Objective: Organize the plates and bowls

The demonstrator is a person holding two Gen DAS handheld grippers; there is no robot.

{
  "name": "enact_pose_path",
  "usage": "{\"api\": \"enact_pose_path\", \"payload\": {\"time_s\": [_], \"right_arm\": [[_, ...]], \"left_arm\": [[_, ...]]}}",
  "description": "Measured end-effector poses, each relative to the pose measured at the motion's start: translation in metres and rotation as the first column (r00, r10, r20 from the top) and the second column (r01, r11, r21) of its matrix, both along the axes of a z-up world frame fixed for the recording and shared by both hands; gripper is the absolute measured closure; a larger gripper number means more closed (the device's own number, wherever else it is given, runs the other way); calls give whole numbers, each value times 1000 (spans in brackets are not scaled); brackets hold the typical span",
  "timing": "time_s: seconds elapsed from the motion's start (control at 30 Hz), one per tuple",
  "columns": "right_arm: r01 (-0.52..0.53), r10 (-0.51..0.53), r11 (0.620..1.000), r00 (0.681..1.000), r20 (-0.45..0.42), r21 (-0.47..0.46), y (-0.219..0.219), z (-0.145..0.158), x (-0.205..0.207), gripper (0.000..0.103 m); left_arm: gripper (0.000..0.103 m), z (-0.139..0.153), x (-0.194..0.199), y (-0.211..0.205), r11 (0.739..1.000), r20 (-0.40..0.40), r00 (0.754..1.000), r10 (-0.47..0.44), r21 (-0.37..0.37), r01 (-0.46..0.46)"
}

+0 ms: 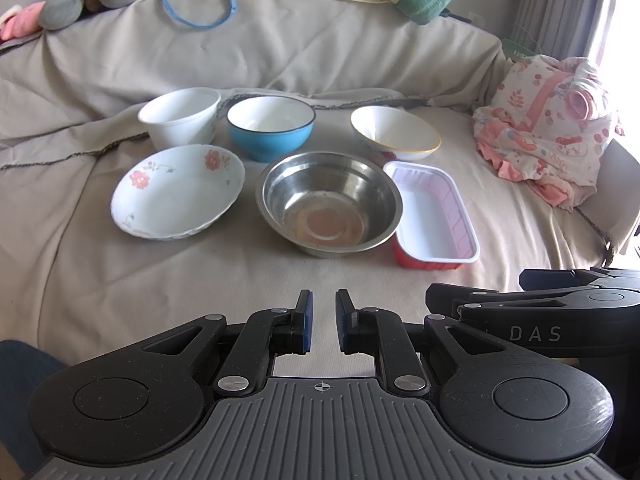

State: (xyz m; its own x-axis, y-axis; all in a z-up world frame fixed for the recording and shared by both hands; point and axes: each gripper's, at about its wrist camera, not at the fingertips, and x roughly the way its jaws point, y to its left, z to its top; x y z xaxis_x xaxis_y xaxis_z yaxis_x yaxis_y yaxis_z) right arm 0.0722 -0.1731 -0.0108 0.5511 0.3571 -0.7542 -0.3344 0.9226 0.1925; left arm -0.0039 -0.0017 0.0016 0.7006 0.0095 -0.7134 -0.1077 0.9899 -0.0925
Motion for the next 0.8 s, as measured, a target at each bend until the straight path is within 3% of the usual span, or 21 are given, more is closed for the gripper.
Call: {"api": "enact_pose_path", "payload": {"time_s": [0.8], "right_arm": [[0,0,1000,1000,2,-1,1,0,-1,0]], "left_arm": [[87,0,0,1,1000,0,1000,0,-1,0]]}}
